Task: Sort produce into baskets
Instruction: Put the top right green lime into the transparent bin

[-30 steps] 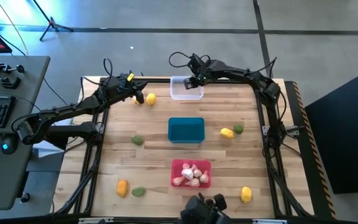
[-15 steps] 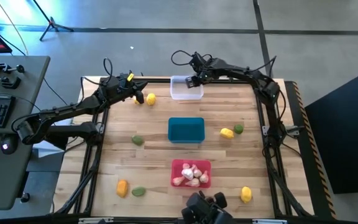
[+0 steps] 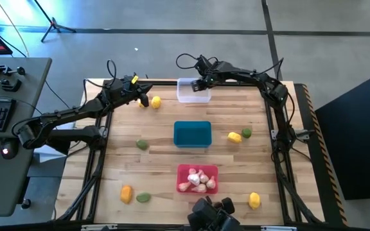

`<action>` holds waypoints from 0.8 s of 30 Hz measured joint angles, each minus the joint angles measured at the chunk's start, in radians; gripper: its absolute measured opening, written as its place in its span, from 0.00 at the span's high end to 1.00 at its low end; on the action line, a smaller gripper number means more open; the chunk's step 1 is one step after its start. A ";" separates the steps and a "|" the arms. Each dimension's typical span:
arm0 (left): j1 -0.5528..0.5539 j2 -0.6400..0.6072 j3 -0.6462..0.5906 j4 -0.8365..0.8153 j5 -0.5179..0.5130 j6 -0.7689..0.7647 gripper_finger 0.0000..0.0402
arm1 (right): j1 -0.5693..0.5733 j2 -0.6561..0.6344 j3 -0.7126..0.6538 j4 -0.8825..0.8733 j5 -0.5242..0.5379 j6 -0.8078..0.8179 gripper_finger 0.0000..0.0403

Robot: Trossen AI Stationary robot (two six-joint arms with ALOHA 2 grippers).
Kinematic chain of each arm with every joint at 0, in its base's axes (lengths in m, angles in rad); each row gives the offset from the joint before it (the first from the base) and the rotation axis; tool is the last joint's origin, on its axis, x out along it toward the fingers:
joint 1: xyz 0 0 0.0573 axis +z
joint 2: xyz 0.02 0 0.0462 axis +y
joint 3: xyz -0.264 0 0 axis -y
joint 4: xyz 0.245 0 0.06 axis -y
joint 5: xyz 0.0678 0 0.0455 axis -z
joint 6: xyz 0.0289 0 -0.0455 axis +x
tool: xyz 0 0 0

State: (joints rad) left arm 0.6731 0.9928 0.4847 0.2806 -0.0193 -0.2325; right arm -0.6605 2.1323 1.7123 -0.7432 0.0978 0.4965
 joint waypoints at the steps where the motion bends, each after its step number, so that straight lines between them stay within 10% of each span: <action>1: 0.000 0.000 0.000 0.000 0.000 0.000 1.00 | 0.000 0.000 0.000 0.001 0.003 0.000 0.47; 24: 0.000 0.000 0.000 0.000 0.000 0.000 1.00 | 0.000 0.000 0.000 0.001 0.056 0.018 0.35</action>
State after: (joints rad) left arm 0.6731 0.9928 0.4847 0.2806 -0.0196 -0.2325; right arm -0.6609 2.1323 1.7123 -0.7425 0.1537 0.5150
